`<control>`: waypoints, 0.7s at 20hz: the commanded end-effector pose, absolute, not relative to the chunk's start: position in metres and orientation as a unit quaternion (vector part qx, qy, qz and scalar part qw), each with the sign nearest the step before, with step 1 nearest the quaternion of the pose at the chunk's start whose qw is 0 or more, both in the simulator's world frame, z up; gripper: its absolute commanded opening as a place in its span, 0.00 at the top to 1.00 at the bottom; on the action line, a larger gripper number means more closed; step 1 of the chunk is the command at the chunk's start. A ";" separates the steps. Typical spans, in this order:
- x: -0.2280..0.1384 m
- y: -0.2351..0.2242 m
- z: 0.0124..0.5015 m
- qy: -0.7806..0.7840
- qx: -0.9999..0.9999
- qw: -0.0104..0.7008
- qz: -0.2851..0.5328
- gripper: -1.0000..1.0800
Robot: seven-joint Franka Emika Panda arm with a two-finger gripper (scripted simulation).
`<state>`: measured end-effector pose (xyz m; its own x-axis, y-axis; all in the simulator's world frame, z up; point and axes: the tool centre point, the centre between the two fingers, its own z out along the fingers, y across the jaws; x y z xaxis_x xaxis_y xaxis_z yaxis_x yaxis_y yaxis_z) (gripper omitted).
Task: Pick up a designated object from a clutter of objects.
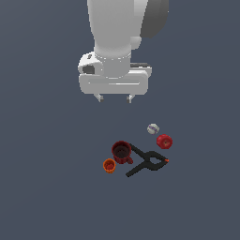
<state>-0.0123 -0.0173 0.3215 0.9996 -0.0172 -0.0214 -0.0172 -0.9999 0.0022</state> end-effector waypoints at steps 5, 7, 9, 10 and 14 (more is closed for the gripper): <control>-0.012 -0.014 0.321 0.002 1.000 0.005 -0.010 0.04; -0.012 -0.010 0.322 0.014 1.000 0.008 -0.009 0.04; -0.012 -0.007 0.322 0.024 1.000 0.011 -0.009 0.04; -0.012 -0.006 0.322 0.027 1.000 0.012 -0.009 0.04; -0.012 -0.007 0.322 0.025 1.000 0.012 -0.009 0.04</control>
